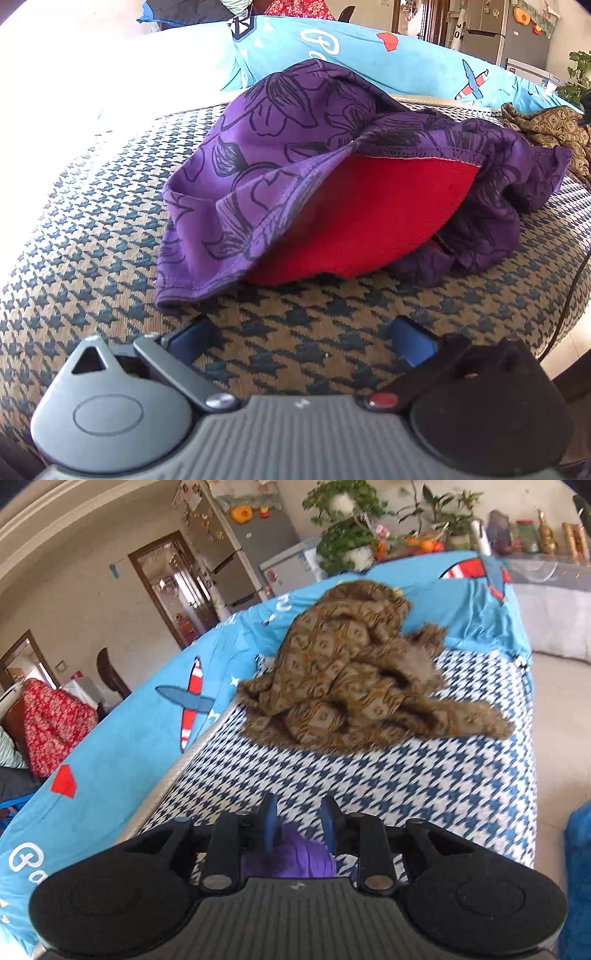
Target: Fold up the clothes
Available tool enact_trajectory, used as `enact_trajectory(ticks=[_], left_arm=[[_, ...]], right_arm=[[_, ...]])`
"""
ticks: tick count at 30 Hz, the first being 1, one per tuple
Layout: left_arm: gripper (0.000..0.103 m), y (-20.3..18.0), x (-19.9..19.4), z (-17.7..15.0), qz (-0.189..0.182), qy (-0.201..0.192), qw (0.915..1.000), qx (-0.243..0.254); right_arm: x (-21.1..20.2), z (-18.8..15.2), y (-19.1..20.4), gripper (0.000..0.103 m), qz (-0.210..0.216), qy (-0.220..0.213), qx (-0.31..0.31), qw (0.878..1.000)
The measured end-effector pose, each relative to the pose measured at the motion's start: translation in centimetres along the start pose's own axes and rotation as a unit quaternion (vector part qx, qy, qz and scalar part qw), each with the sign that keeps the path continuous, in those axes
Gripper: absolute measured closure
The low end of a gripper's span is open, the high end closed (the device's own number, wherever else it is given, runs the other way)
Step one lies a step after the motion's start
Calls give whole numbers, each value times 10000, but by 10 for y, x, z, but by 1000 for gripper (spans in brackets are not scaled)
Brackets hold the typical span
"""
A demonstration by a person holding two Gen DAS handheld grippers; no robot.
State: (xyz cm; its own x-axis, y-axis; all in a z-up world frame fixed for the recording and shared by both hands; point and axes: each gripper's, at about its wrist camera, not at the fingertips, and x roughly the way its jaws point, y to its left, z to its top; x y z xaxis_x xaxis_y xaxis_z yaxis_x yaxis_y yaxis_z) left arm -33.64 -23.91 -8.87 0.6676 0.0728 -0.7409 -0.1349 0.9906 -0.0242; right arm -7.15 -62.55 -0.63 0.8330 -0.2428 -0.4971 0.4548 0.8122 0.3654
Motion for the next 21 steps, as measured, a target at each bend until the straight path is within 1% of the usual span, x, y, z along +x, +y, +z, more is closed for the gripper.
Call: enact_trajectory(ticks=[2, 4, 5, 8, 11, 16, 19, 21], left_arm=[[0, -1, 0, 0, 15, 8, 10000, 6], [0, -2, -1, 1, 33, 20, 10000, 11], [0, -2, -2, 3, 27, 28, 10000, -11], [0, 1, -6, 7, -40, 28, 9999, -142], [0, 6, -14, 15, -125, -91, 9995, -270], [0, 12, -29, 35, -116, -391, 9986, -332], [0, 18, -39, 50, -127, -587, 9975, -363], [0, 22, -43, 60, -230, -710, 9965, -378]], right_arm=[[-7, -1, 2, 55, 309, 29, -121, 9994], [-12, -2, 5, 54, 688, 118, -241, 9973], [-12, -5, 9, 54, 969, 279, -323, 9944], [-8, -18, 26, 54, 1680, 816, -543, 9809], [-3, -31, 43, 54, 2165, 1234, -672, 9661], [5, -49, 68, 54, 2574, 1726, -775, 9476], [8, -59, 82, 54, 2620, 1854, -908, 9427], [12, -65, 90, 54, 2666, 1961, -955, 9388]])
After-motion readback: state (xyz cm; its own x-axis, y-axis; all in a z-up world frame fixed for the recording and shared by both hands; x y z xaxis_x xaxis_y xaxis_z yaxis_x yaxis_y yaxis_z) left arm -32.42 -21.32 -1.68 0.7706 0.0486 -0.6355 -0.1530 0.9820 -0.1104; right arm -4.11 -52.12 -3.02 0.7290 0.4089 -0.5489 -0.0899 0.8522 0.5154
